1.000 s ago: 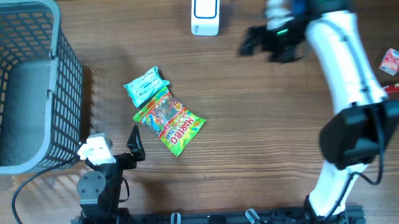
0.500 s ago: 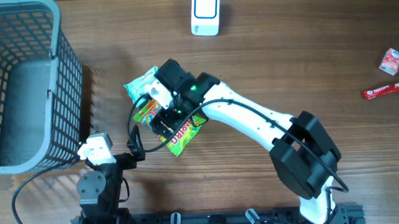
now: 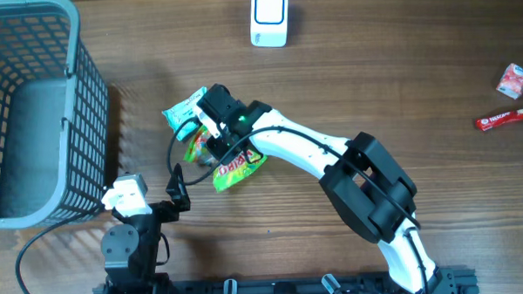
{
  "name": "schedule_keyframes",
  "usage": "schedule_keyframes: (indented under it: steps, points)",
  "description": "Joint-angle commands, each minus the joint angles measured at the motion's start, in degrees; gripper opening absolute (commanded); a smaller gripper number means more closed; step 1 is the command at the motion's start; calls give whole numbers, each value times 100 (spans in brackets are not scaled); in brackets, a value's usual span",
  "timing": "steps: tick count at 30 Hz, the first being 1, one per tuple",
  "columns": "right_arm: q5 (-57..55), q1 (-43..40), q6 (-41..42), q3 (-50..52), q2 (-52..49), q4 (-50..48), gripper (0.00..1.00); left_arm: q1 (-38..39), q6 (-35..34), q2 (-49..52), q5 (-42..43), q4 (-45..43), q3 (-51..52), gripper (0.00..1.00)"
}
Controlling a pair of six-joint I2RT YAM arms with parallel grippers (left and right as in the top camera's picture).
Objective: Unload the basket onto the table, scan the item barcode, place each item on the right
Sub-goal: 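Move the right gripper to the Haribo bag and grasp it, then lift the Haribo bag up to the white scanner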
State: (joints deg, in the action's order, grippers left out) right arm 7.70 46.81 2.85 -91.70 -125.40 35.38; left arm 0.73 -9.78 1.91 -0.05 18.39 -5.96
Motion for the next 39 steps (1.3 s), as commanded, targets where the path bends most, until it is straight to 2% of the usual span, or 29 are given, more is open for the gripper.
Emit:
schedule_keyframes:
  steps: [1, 3, 4, 5, 7, 8, 9, 12, 13, 14, 16, 17, 20, 21, 22, 23, 24, 26, 29, 31, 39]
  points:
    - [409, -297, 483, -501, -66, 852, 4, -22, -11, -31, 66, -13, 28, 100]
    - [1241, -584, 553, -927, 190, 1567, 4, -22, -11, -31, 66, -13, 28, 100]
    - [1705, -813, 852, -1191, 319, 2063, 4, -22, -11, -31, 66, -13, 28, 100]
    - [2387, -1158, 1279, -1460, 448, 2695, 4, -22, -11, -31, 68, -13, 28, 100]
    - [3971, -1746, 1152, -1609, 601, 3388, 5, -22, -11, -31, 66, -13, 28, 100]
    - [4555, -2004, 1084, -1609, 654, 3630, 8, -22, -11, -31, 66, -13, 28, 100]
    - [4979, -2271, 1086, -1606, 664, 3864, 18, -22, -11, -31, 68, -13, 28, 100]
    - [5659, -3167, 1252, -1580, 669, 4385, 19, -22, -11, -31, 68, -13, 28, 100]
    - [5606, -3364, 1178, -1580, 669, 4323, 8, -22, -11, -31, 66, -13, 28, 100]
    - [5523, -3499, 1051, -1580, 669, 4269, 4, -22, -11, -31, 66, -13, 28, 100]
    - [5250, -3683, 717, -1580, 669, 4105, 5, -22, -11, -31, 66, -13, 28, 100]
    - [4885, -3716, 546, -1580, 669, 4140, 16, -22, -11, -31, 66, -13, 28, 100]
    - [4203, -3440, -219, -1580, 669, 4618, 37, -22, -11, -31, 66, -13, 28, 100]
    - [3560, -3176, -94, -1578, 669, 4583, 49, -22, -11, -31, 66, -13, 28, 100]
    - [2951, -2938, 66, -1543, 669, 4439, 66, -22, -11, -31, 66, -13, 28, 100]
    - [2291, -2710, 289, -1473, 669, 4212, 100, -22, -11, -31, 66, -13, 28, 100]
    - [1419, -2441, 778, -1335, 669, 3908, 100, -22, -11, -31, 66, -13, 28, 100]
    - [540, -1985, 1574, -1019, 636, 3558, 100, -22, -11, -31, 66, -13, 28, 100]
    - [490, -1399, 1773, -415, 623, 2907, 100, -22, -11, -31, 66, -13, 28, 100]
    - [33, -1152, 2205, -63, 597, 2487, 100, -22, -11, -31, 66, -13, 28, 100]
    - [-505, -940, 2621, 516, 468, 1386, 100, -22, -11, -31, 66, -13, 28, 100]
